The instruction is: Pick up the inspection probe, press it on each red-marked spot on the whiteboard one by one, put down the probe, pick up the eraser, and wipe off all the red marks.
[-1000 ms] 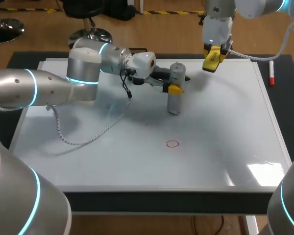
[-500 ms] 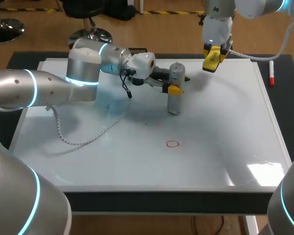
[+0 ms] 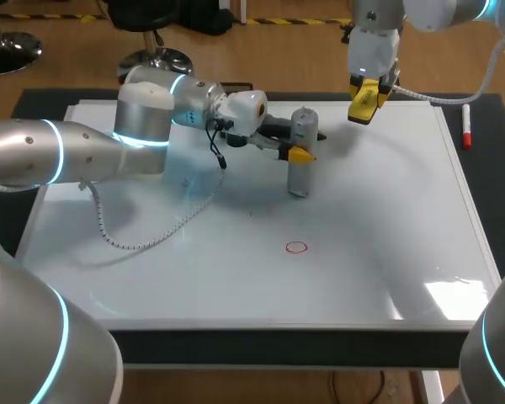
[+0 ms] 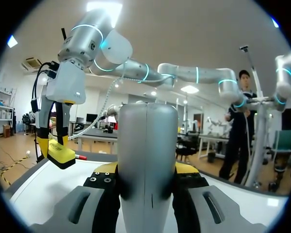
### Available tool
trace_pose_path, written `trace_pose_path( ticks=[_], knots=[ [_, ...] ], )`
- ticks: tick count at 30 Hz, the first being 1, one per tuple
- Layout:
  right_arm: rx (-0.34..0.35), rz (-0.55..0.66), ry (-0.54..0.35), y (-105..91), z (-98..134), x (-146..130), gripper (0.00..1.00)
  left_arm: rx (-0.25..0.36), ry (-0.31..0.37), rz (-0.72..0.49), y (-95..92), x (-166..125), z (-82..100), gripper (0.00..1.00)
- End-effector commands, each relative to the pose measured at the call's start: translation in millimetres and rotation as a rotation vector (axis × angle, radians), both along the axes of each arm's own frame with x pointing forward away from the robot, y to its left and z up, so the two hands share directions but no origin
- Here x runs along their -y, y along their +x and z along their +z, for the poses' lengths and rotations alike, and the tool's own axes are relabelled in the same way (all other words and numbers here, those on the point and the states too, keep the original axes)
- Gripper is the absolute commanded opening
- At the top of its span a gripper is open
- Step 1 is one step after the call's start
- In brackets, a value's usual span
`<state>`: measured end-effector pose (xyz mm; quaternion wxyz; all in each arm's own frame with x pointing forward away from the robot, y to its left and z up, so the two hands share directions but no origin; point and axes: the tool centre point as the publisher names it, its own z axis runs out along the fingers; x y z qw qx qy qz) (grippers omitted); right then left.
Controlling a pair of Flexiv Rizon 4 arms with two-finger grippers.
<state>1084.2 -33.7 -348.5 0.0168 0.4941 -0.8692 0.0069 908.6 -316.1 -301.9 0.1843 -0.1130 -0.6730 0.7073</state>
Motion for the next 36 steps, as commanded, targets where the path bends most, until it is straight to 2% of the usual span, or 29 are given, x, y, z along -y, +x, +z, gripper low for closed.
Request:
trace_pose_path(
  ticks=[1, 8, 16, 25, 36],
  knots=[
    [-0.001, 0.002, -0.003, 0.2, 2, 1, 0.00, 0.000, 0.000, 0.001, 0.4, 0, -3.1, 0.00],
    [-0.001, 0.002, -0.003, 0.2, 2, 1, 0.00, 0.026, 0.000, 0.003, 1.3, -3, 21.7, 0.00],
    [-0.001, 0.002, -0.003, 0.2, 2, 1, 0.00, 0.051, -0.013, 0.034, 12.5, -18, 46.1, 0.00],
    [-0.001, 0.002, -0.003, 0.2, 2, 1, 0.00, 0.088, -0.012, 0.145, 40.6, -57, 61.1, 0.00],
    [-0.001, 0.002, -0.003, 0.2, 2, 1, 0.00, 0.139, 0.021, 0.316, 74.1, -114, 72.8, 0.00]
  ],
)
